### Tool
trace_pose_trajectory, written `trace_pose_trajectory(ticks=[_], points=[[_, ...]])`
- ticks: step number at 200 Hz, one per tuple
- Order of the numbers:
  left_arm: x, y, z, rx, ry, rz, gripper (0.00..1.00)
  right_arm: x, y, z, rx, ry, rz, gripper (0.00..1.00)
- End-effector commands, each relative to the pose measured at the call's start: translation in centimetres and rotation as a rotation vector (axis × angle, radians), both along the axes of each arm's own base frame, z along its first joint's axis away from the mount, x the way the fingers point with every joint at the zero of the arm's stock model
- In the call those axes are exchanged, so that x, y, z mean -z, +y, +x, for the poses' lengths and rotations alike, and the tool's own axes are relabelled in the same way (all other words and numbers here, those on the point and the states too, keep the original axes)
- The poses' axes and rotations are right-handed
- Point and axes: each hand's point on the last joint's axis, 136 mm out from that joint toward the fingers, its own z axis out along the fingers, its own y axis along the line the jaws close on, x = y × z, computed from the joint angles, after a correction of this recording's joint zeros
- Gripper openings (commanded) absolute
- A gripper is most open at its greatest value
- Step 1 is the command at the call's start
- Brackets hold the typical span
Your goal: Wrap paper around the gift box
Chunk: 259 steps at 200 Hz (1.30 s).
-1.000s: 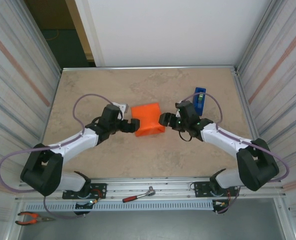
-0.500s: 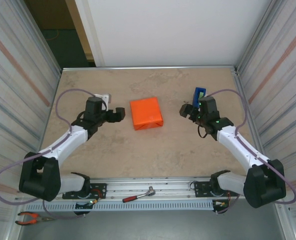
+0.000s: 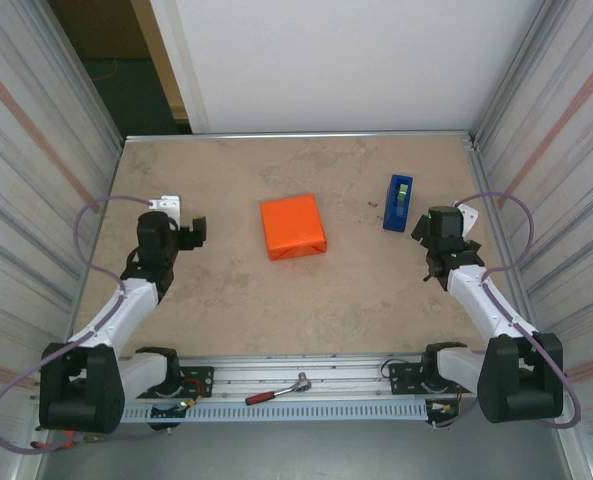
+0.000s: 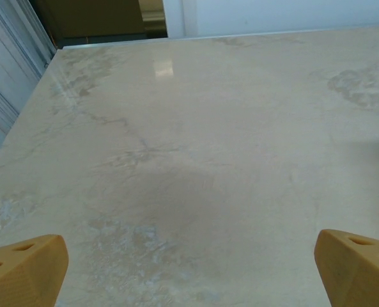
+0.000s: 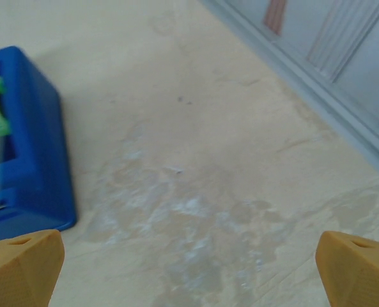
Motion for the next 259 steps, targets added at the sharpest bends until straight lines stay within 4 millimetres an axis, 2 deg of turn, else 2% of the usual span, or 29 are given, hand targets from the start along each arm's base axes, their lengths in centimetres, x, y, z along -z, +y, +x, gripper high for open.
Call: trace_pose_trajectory(ticks=[1, 34, 55, 90, 102, 110, 119, 133, 142, 151, 171, 184, 259], points=[[1.3, -0.6, 0.6, 0.054, -0.028, 0.03, 0.99, 1.0, -1.5, 0.1, 0.027, 0.0, -0.076, 0.99], [2.7, -1.8, 1.8, 0.125, -0.053, 0.014, 0.99, 3.8, -1.3, 1.2, -0.024, 0.019, -0.115, 0.99], [3.5, -2.3, 2.6, 0.161, -0.077, 0.006, 0.99, 2.9, 0.2, 3.3, -0.124, -0.057, -0.142, 0.99], [5.1, -2.6, 3.1, 0.208, -0.085, -0.031, 0.99, 1.3, 1.5, 5.2, -0.252, -0.244, -0.155, 0.99], [5.7, -2.5, 3.1, 0.221, -0.101, -0.048, 0.99, 1.8, 2.0, 5.6, -0.308, -0.293, -0.135, 0.99], [5.6, -2.5, 3.5, 0.231, -0.11, -0.058, 0.99, 2.9, 2.4, 5.6, -0.346, -0.311, -0.12, 0.99], [6.0, -2.3, 3.4, 0.235, -0.059, -0.094, 0.99, 3.3, 2.9, 6.3, -0.376, -0.35, -0.14, 0.99], [5.9, -1.9, 3.7, 0.228, -0.076, -0.11, 0.99, 4.7, 3.5, 6.9, -0.434, -0.206, -0.067, 0.99], [6.1, -1.9, 3.6, 0.225, -0.056, -0.112, 0.99, 4.3, 3.4, 7.8, -0.443, -0.259, -0.067, 0.99], [6.0, -1.7, 3.7, 0.213, -0.063, -0.111, 0.99, 4.9, 3.3, 7.4, -0.428, -0.21, -0.063, 0.99], [6.1, -1.4, 3.8, 0.194, -0.056, -0.109, 0.99, 4.1, 1.7, 6.7, -0.286, -0.241, -0.148, 0.99], [6.2, -0.9, 3.7, 0.16, -0.055, -0.108, 0.99, 4.2, 1.8, 6.8, -0.303, -0.237, -0.128, 0.99], [6.1, -1.1, 3.7, 0.159, -0.059, -0.093, 0.99, 4.4, 2.1, 7.0, -0.326, -0.223, -0.119, 0.99]])
